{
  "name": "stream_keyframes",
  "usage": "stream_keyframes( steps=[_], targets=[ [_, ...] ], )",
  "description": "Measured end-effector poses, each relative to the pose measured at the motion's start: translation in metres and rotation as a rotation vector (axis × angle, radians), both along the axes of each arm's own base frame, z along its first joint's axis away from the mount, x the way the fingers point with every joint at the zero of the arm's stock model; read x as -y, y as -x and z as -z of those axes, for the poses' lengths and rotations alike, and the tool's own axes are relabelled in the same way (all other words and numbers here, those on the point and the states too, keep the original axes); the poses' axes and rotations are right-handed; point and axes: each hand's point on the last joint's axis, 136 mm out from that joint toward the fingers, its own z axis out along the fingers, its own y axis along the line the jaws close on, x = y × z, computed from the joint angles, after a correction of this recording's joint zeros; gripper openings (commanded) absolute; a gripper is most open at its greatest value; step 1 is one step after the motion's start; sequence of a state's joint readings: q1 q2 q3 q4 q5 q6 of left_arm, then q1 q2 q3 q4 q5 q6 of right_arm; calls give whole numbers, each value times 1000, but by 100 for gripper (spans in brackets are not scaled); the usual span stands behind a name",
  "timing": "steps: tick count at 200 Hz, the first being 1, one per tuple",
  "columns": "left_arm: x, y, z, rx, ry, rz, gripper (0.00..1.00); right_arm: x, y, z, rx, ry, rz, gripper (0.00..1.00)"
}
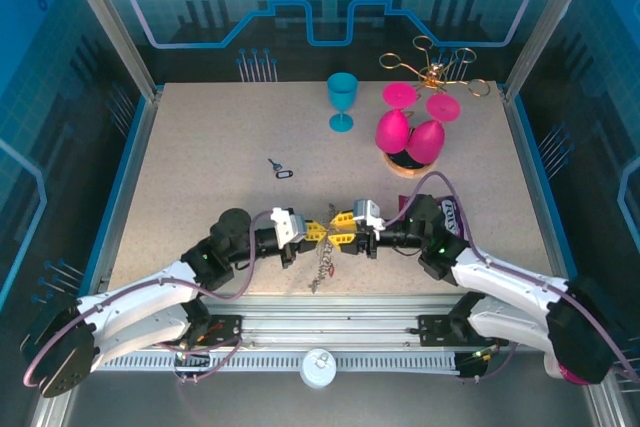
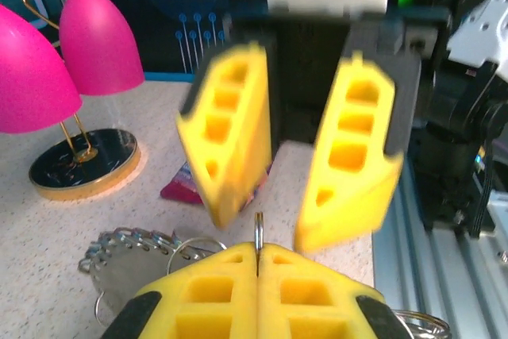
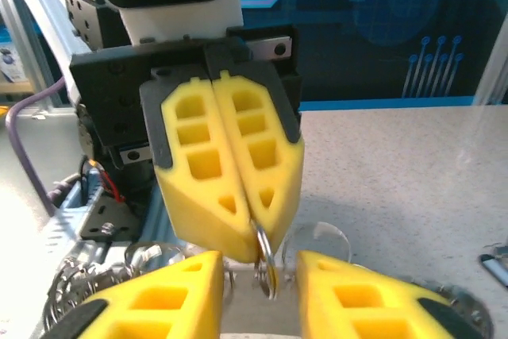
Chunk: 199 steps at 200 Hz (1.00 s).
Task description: Put the keys on the keyring
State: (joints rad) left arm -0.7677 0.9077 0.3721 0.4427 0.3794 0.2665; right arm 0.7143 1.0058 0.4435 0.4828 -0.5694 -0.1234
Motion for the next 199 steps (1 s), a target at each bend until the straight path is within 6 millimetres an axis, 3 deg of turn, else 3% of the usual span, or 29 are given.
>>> stream_keyframes(
  steps=[45, 87, 140, 199],
  targets=[
    [-3, -3, -1, 84, -131, 8, 0, 11, -5, -18, 128, 159, 58, 30],
    [-3, -2, -4, 155, -201, 38, 0, 8, 4, -9, 153, 297, -2, 29],
    [-3, -1, -1, 166, -233, 56, 0, -1, 9, 17, 115, 373, -59, 26],
    [0, 1, 0, 151, -234, 82, 0, -5, 7, 14, 123, 357, -56, 16]
  ],
)
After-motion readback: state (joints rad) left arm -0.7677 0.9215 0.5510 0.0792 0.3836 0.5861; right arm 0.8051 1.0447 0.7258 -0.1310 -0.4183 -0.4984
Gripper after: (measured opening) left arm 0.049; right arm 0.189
